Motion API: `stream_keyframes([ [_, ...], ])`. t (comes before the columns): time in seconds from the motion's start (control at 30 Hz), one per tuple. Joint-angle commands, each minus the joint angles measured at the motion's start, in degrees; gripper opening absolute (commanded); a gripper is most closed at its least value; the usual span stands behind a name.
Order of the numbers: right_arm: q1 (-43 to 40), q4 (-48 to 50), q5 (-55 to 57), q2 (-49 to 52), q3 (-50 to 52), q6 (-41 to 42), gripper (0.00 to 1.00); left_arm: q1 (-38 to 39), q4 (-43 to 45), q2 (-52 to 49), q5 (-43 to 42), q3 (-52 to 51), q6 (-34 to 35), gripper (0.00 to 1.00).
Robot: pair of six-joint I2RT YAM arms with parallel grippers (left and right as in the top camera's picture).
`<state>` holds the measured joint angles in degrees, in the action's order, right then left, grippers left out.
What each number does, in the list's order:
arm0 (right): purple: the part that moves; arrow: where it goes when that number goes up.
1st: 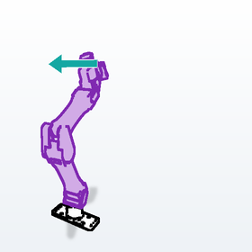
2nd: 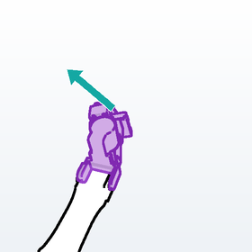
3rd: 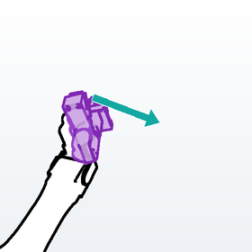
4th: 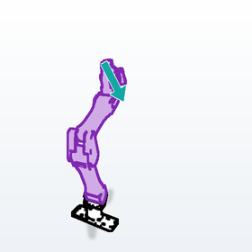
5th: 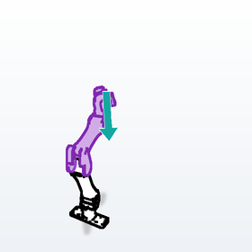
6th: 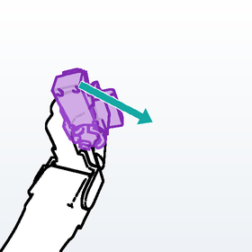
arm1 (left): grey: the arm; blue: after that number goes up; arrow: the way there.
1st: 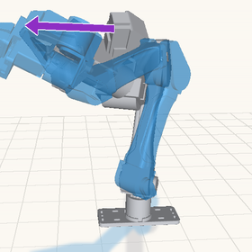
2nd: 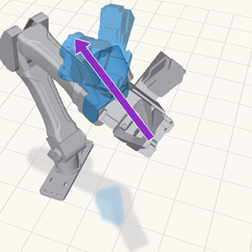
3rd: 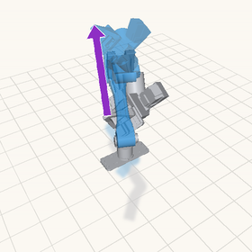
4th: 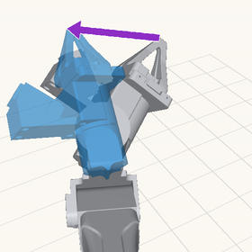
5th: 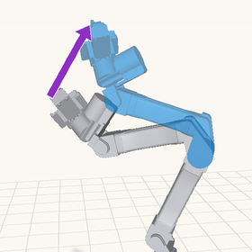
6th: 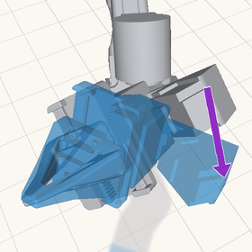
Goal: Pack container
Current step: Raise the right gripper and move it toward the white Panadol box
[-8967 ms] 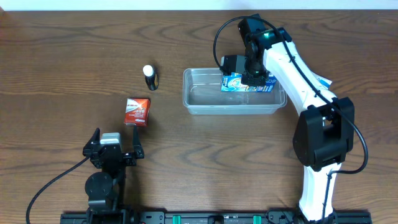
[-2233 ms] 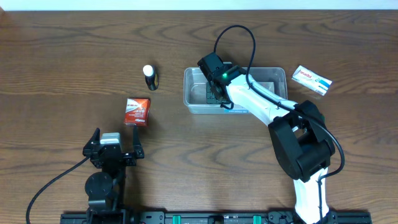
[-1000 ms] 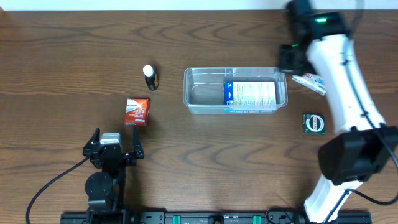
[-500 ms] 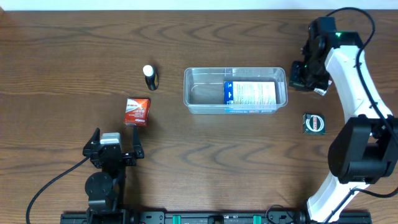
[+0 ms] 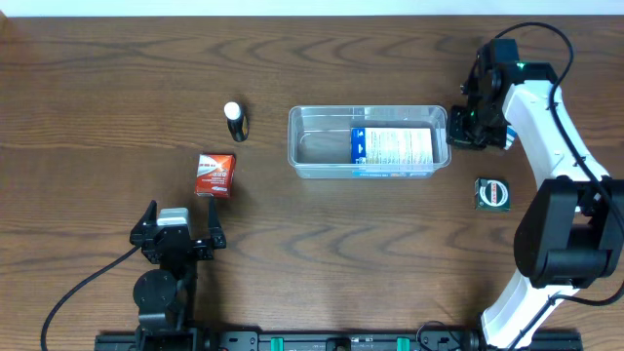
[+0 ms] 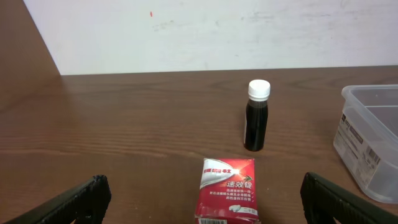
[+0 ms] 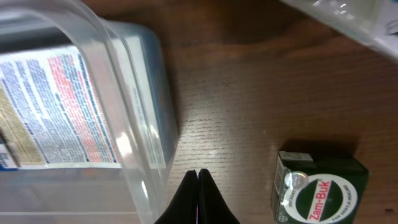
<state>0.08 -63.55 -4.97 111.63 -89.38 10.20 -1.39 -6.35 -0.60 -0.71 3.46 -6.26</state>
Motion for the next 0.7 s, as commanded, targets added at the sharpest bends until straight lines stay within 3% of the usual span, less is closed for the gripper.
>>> stream_keyframes([
  [0.0,0.4,1.3,-0.7,-0.4,1.4,-2.9,0.01,0.1,-0.8,0.4,-0.3,-1.7,-0.6,0.98],
  [0.4,0.9,2.7,-4.6,-0.4,1.5,-11.2,0.01,0.1,-0.8,0.4,-0.3,-1.7,-0.6,0.98],
  [0.67,2.6,3.8,-4.7,-0.4,1.5,-12.5,0.01,0.1,-0.8,0.4,-0.3,-1.7,-0.6,0.98],
])
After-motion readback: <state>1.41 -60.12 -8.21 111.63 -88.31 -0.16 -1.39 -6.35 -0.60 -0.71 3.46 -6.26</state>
